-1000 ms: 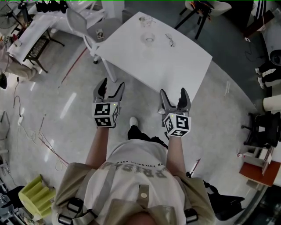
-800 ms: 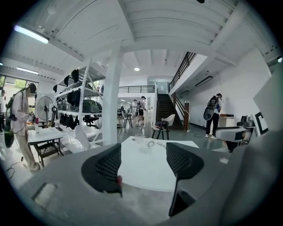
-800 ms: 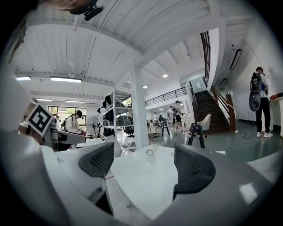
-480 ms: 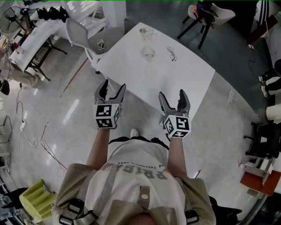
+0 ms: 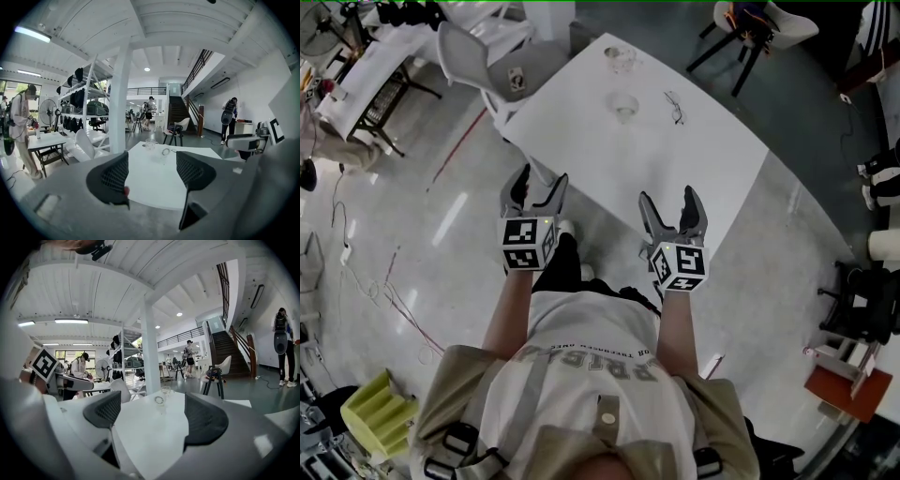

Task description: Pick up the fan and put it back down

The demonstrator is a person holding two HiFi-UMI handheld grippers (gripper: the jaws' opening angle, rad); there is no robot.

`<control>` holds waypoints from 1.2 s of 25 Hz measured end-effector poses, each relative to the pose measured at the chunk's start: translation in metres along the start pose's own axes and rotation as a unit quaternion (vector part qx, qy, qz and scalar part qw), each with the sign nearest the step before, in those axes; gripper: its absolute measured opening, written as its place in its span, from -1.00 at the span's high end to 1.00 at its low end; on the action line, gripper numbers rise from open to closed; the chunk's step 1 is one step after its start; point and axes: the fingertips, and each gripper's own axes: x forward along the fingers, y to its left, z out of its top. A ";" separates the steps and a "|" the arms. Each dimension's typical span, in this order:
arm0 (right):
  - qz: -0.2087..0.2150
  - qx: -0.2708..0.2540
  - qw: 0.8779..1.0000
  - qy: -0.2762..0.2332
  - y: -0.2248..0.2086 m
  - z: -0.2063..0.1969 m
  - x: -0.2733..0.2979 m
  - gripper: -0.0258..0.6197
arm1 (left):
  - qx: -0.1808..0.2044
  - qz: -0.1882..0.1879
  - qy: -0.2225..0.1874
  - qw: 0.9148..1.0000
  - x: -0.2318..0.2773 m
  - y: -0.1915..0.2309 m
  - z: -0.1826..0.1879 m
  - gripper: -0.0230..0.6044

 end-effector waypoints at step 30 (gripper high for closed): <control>0.064 -0.103 0.987 0.105 -0.031 -0.013 0.147 -0.33 | 0.012 -0.077 0.044 0.996 0.153 0.026 0.010 -0.13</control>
